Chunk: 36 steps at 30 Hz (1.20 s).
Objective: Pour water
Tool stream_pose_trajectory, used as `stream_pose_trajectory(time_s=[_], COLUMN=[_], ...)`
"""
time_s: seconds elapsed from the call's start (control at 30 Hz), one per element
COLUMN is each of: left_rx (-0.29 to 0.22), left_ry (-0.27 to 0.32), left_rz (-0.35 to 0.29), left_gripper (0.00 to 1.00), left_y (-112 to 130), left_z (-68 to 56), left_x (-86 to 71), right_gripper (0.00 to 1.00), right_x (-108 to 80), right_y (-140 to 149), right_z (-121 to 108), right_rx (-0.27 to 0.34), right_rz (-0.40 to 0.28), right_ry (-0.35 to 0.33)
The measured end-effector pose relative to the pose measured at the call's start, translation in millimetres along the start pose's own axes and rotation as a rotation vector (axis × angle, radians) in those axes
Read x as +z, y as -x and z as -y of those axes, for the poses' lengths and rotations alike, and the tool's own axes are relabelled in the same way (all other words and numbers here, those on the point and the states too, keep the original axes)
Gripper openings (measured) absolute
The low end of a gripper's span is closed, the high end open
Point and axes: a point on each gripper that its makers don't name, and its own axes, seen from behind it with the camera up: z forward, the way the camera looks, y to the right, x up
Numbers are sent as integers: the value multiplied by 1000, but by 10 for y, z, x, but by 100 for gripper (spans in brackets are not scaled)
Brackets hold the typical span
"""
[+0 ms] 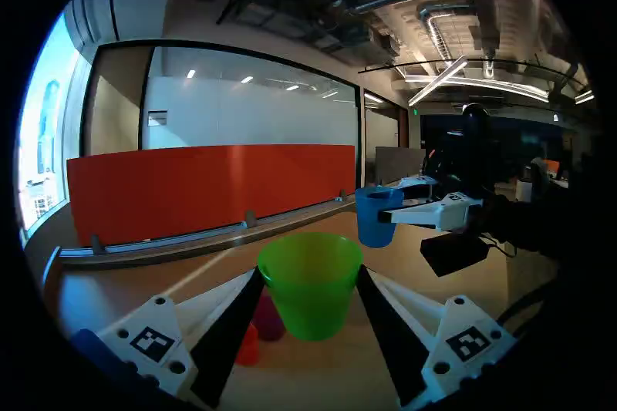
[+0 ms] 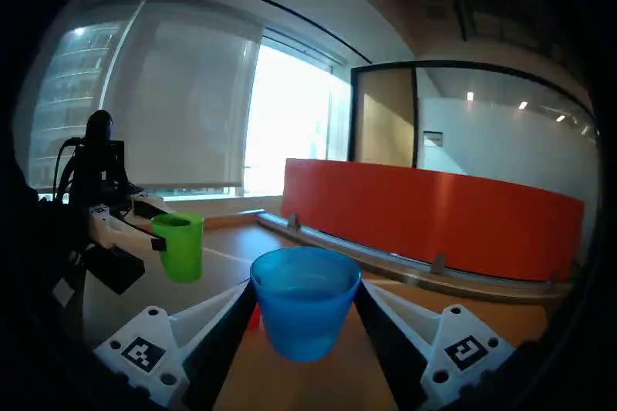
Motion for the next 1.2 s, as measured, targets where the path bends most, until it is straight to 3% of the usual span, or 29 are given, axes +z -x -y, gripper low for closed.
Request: stream_pose_trajectory(time_s=[0.4,0.8,1.2], left_rx=[-2,35,15], left_ry=[-4,25,52], left_rz=[-19,-5,25], left_gripper=[86,86,85], left_y=[-62,-49,131], left_z=[1,-118,-193], left_x=[-55,-88,-76], right_gripper=[90,90,90], right_x=[3,-5,-23], right_y=[-33,-117,-126], right_z=[56,144,170], right_rx=[-11,-37,-115], right_rz=[4,10,40], right_ry=[-8,-33,-52])
